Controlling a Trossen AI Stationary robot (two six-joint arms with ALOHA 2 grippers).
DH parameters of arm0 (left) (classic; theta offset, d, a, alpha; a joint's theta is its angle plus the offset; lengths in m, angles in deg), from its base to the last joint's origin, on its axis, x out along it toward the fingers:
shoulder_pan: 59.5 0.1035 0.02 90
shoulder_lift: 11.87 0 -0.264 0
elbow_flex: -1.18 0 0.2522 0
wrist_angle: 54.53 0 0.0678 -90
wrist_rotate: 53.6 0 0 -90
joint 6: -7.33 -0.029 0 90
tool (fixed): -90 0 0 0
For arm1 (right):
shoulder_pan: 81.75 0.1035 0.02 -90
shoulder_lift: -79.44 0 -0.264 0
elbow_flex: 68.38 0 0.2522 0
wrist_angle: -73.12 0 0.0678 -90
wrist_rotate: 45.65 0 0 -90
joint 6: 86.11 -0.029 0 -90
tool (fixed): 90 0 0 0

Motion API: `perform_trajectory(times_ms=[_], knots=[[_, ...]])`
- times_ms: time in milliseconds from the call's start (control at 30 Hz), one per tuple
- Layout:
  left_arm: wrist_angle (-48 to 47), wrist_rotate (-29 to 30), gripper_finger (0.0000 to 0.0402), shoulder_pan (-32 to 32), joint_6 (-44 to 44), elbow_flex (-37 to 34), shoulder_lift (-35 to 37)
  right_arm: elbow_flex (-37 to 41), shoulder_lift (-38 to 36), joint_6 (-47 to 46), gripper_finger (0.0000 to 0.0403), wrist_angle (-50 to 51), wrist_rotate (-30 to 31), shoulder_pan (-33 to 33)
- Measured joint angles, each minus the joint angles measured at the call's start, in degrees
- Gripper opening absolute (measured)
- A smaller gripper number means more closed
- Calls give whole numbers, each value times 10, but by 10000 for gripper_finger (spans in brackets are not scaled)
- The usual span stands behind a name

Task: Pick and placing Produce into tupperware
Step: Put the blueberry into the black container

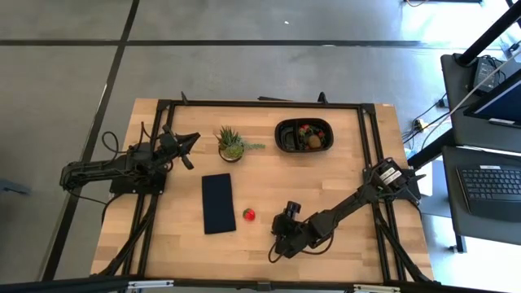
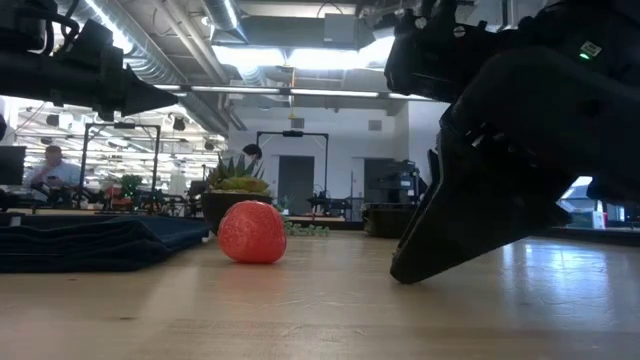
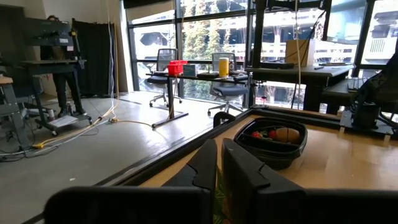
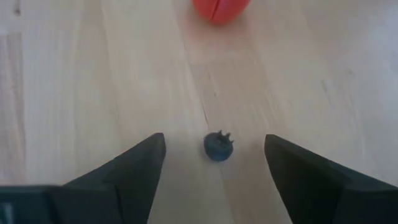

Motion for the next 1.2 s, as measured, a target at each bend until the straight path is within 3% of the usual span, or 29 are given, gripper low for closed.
perform_trajectory(times_ms=[367, 667, 1067, 1200], knots=[[0, 0, 17, 0, 0, 0, 0, -1, -1, 1, 227, 0, -47, -15], [0, 0, 38, 0, 0, 0, 0, -1, 0, 1, 169, -1, -48, -15], [0, 0, 56, 0, 0, 0, 0, 0, 1, 5, 63, 2, -41, -15], [0, 0, 60, 0, 0, 0, 0, 0, 1, 16, 48, 2, -31, -15]])
